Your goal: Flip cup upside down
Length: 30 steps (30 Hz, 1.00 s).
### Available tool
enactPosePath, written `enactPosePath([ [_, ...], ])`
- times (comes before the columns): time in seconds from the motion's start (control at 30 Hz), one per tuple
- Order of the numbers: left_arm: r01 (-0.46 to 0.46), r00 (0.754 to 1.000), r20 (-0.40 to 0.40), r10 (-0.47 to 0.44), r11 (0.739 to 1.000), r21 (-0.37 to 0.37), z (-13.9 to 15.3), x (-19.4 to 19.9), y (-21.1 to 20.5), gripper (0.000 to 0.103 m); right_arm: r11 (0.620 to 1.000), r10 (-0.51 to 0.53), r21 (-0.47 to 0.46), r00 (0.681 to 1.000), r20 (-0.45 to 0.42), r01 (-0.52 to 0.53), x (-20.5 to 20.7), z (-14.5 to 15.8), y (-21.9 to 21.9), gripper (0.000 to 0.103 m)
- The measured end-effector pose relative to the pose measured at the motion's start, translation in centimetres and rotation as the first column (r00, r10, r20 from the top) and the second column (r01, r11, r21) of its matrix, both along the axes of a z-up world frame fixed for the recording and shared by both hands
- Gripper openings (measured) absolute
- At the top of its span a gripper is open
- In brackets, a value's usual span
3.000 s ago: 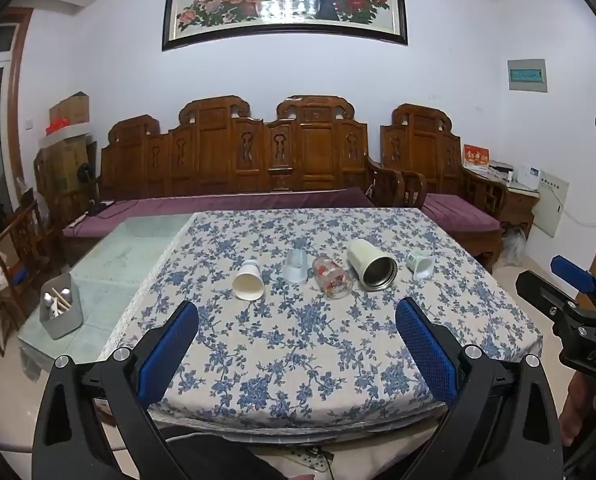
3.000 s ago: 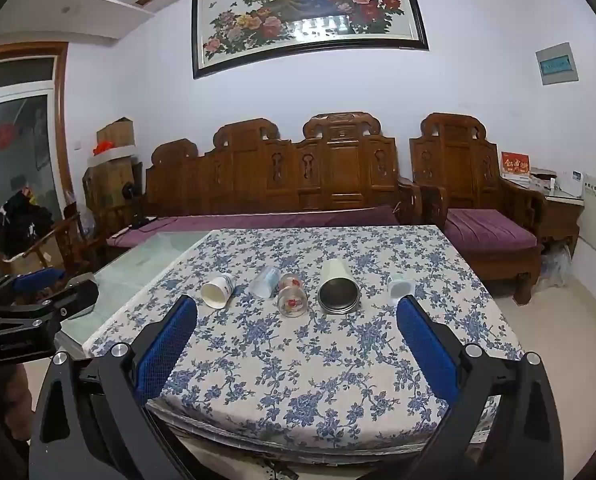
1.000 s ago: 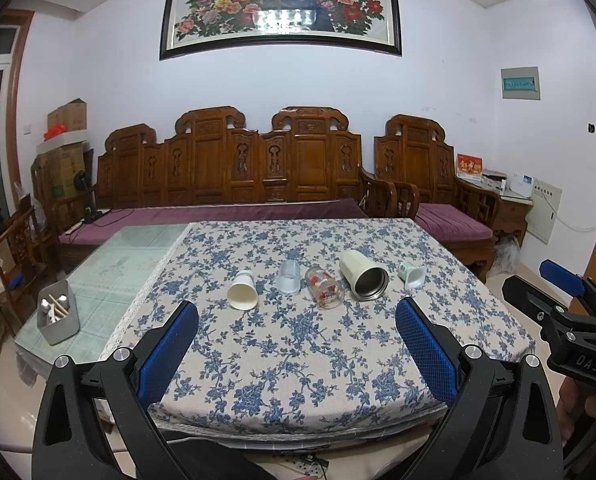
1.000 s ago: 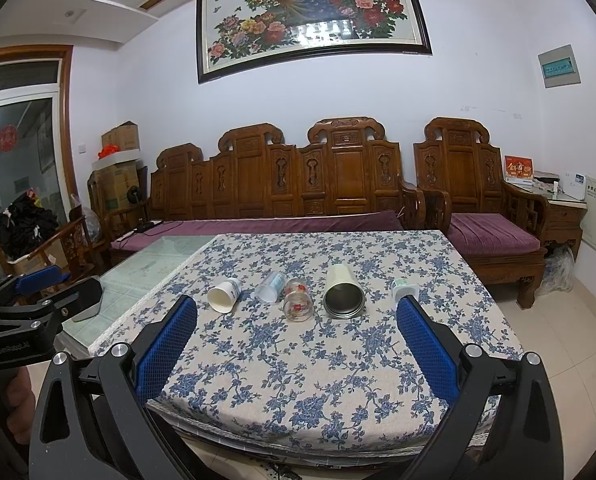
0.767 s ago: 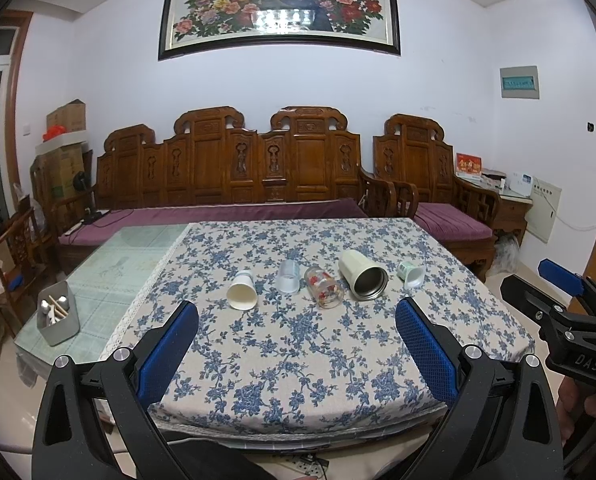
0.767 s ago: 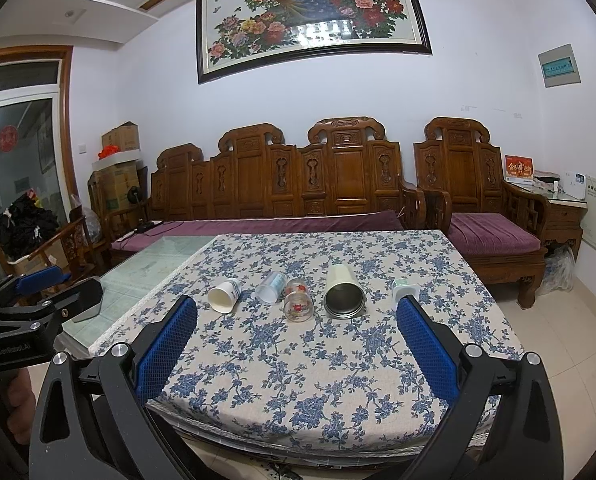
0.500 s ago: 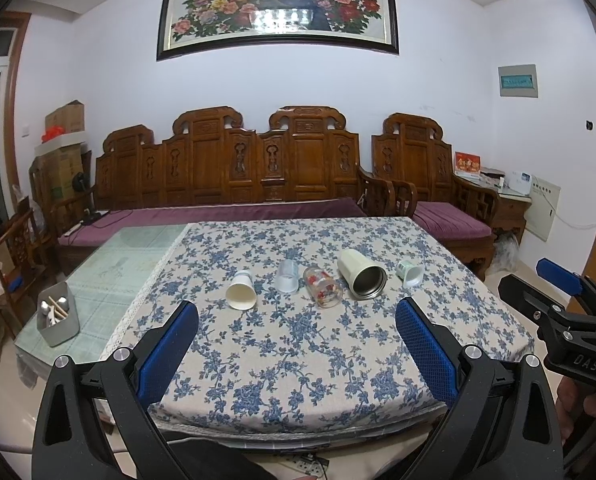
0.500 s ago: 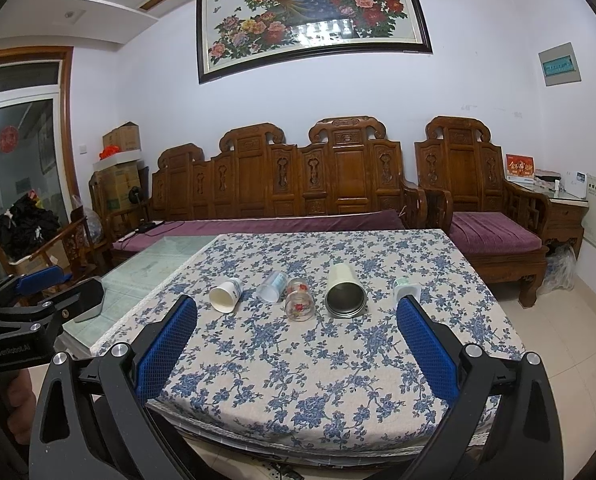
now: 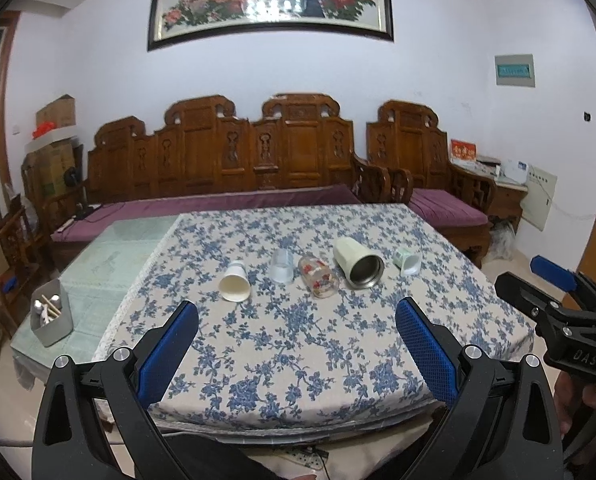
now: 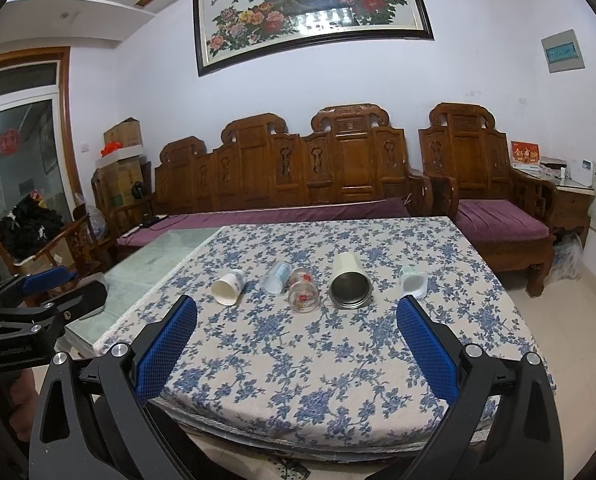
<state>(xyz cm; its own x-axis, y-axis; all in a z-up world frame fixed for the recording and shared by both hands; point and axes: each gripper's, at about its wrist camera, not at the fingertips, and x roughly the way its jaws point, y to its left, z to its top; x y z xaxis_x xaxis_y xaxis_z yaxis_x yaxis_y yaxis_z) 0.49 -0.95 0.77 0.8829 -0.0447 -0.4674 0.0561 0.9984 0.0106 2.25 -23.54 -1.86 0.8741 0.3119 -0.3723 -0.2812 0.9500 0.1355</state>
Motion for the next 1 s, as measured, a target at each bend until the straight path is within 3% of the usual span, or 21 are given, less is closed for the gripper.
enactPosePath([
  [0.37,0.104,0.987,-0.121,-0.102,0.994,0.012,-1.4,7.7,-0.8,0.095,0.998,-0.012,-0.070,0.998,-0.061,0.008,7.3,-2.3,-0.9,0.095],
  [0.77,0.126,0.960,-0.252,-0.120,0.992,0.006,-4.7,18.7,-1.1,0.095,0.996,0.010,-0.087,0.981,-0.192,-0.027,17.1,-6.3,-1.2,0.090],
  [1.0,0.116,0.930,-0.350,-0.115,0.993,-0.017,-7.9,26.0,-2.1,0.081,0.994,0.027,-0.095,0.966,-0.258,-0.054,21.4,-9.0,-0.7,0.089],
])
